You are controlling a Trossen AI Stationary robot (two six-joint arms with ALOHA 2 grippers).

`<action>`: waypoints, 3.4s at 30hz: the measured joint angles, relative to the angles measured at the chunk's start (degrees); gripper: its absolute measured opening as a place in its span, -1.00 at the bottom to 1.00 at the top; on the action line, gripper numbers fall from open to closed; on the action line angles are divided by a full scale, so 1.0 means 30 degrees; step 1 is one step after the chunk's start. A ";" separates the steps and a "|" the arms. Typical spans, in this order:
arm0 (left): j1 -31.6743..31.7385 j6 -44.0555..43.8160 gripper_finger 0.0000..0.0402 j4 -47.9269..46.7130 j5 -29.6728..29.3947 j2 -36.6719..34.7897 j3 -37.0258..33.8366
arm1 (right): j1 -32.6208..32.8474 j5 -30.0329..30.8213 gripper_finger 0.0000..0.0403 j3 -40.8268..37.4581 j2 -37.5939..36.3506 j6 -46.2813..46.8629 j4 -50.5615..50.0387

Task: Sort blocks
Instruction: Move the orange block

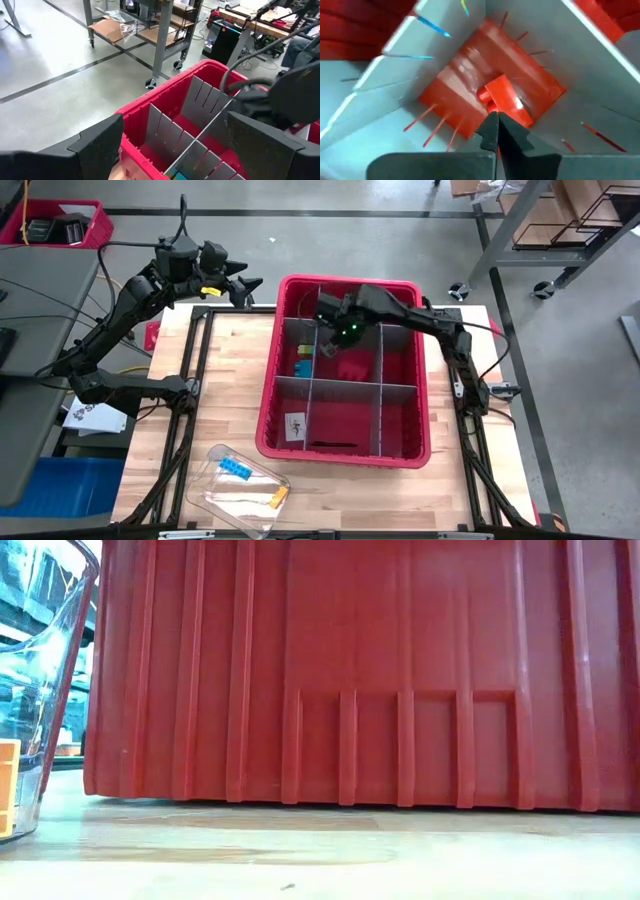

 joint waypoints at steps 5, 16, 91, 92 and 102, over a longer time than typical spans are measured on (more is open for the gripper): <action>0.0000 -0.0017 0.72 -0.0455 -0.0003 0.0000 0.0000 | -0.0036 -0.1334 -1.00 -0.0754 -0.0010 -0.0415 -0.0541; 0.0007 0.0463 0.72 -0.0996 -0.0010 -0.0138 0.0000 | 0.0530 -0.3210 -0.64 -0.5764 -0.0028 0.0399 0.2055; 0.0011 0.3308 0.72 -0.3599 -0.4845 -0.0342 0.0525 | 0.1617 -0.4261 0.65 -0.8594 0.0347 -0.2095 0.6292; 0.0015 0.3312 0.72 -0.3530 -0.4851 -0.0342 0.0525 | 0.1613 -0.4188 0.65 -0.8609 0.0347 -0.2178 0.6413; 0.0007 0.3314 0.72 -0.3327 -0.5004 -0.0299 0.0526 | 0.1846 -0.1762 0.65 -0.8607 0.1136 -0.2123 0.5994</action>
